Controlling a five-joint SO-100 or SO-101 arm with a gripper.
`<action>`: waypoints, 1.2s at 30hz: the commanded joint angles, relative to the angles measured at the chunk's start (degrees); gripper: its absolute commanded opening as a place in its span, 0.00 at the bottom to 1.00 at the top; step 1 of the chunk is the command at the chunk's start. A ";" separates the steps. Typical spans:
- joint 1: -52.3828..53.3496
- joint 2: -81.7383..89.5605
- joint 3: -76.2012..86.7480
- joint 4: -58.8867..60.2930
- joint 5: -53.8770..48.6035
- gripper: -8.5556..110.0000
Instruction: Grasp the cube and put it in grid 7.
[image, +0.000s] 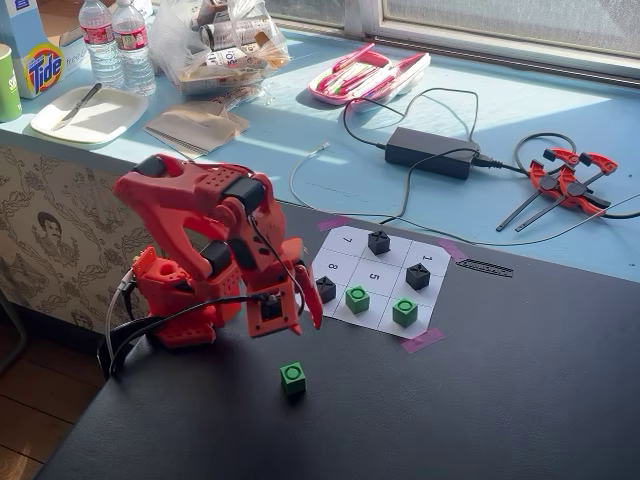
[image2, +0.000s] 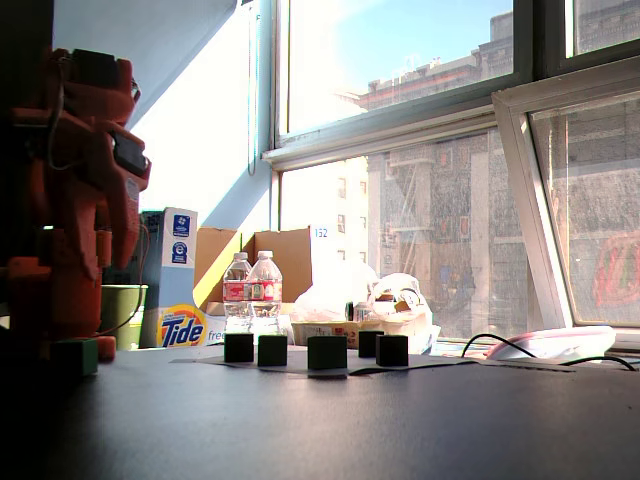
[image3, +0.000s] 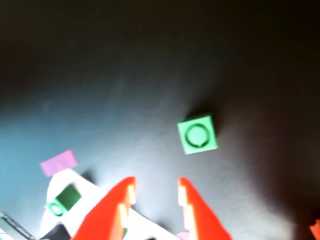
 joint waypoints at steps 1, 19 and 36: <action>3.43 -5.45 -1.23 -3.25 -5.80 0.21; 6.94 -12.30 11.51 -18.46 -20.83 0.28; -13.71 11.07 10.55 -13.54 -18.37 0.07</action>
